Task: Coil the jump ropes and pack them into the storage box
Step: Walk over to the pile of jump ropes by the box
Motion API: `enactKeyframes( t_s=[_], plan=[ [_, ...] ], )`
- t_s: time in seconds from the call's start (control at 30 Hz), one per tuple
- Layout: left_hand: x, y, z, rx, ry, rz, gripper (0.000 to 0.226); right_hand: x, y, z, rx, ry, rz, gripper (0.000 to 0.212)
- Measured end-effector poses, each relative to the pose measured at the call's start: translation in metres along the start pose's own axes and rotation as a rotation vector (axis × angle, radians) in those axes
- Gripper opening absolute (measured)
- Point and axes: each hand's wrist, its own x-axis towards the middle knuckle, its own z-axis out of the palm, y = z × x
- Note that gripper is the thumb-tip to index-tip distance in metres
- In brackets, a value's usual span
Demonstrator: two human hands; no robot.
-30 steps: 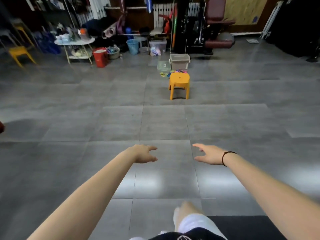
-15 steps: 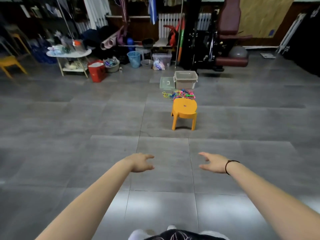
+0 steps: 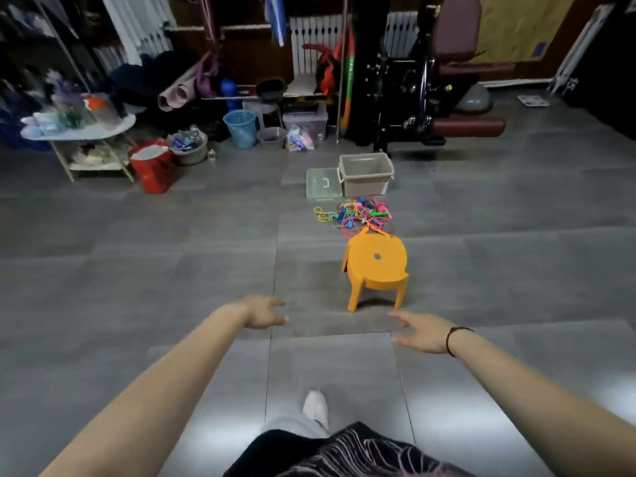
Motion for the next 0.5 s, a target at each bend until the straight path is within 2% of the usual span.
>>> enactKeyframes(
  t_s=[0.2, 0.4, 0.5],
  plan=[
    [0.091, -0.022, -0.155, -0.010, 0.131, 0.065, 0.056, 0.099, -0.002, -0.135, 0.091, 0.090, 0.078, 0.060],
    [0.191, -0.014, -0.217, 0.041, 0.038, 0.196, 0.054, 0.219, -0.002, -0.193, 0.198, 0.024, 0.149, 0.062],
    [0.257, -0.024, -0.248, 0.154, -0.018, 0.172, 0.057, 0.293, 0.000, -0.228, 0.311, -0.030, 0.164, 0.063]
  ],
)
